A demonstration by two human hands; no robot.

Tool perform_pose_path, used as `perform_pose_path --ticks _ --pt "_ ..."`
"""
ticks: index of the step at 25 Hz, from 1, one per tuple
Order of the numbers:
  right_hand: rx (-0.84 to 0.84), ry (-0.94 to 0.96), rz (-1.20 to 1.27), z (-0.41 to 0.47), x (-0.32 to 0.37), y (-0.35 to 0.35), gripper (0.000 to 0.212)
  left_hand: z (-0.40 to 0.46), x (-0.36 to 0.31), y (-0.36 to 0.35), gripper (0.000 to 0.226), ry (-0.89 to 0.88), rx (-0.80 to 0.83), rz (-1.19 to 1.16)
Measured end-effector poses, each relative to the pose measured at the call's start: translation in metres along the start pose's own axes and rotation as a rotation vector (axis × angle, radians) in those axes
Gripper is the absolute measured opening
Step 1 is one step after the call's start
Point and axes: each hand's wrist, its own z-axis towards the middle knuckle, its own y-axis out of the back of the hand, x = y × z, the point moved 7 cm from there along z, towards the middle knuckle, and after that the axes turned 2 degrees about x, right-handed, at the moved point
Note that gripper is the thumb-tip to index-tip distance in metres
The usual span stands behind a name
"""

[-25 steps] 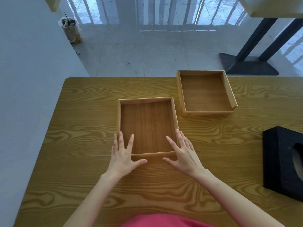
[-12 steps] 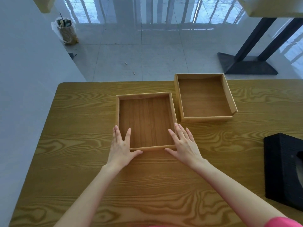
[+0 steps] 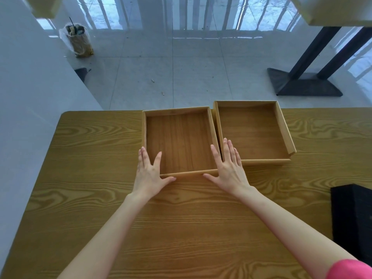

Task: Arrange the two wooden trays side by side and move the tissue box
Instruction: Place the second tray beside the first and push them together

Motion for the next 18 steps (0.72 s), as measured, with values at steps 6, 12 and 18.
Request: perform_pose_path --ticks 6,12,18 --pt "0.099 0.008 0.083 0.017 -0.015 -0.005 0.105 0.014 -0.002 0.005 0.094 -0.020 0.017 0.038" --pt "0.101 0.020 0.137 0.010 -0.041 -0.001 0.096 0.018 -0.004 0.007 0.089 -0.021 0.051 0.115" --pt "0.058 0.040 0.101 0.006 -0.063 0.000 0.059 0.009 -0.046 -0.010 0.063 -0.223 0.065 0.194"
